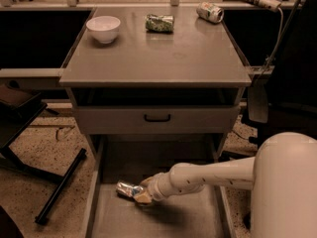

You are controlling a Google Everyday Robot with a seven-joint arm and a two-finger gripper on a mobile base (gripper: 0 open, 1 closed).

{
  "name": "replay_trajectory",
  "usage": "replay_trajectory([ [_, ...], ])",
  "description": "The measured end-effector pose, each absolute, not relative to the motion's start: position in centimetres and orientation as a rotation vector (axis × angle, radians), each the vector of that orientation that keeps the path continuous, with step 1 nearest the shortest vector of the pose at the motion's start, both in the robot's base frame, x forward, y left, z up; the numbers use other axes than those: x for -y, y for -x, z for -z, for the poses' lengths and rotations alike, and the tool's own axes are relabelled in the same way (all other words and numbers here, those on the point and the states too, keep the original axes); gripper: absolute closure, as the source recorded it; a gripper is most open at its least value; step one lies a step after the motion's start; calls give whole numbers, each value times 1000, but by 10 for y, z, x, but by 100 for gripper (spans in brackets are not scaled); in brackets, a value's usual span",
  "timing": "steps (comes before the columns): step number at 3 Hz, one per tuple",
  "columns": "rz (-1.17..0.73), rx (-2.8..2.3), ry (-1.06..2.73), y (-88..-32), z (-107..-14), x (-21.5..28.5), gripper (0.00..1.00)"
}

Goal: Place redbull can into middle drawer

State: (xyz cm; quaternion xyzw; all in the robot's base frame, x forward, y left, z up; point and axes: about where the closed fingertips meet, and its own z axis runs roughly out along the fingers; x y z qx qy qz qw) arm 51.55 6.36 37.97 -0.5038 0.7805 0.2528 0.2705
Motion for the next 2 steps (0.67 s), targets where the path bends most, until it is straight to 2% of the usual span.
replay_trajectory([
  [1,-681,-2103,1357,-515,-380,-64,12],
  [2,-681,-2103,1357,-515,-380,-64,0],
])
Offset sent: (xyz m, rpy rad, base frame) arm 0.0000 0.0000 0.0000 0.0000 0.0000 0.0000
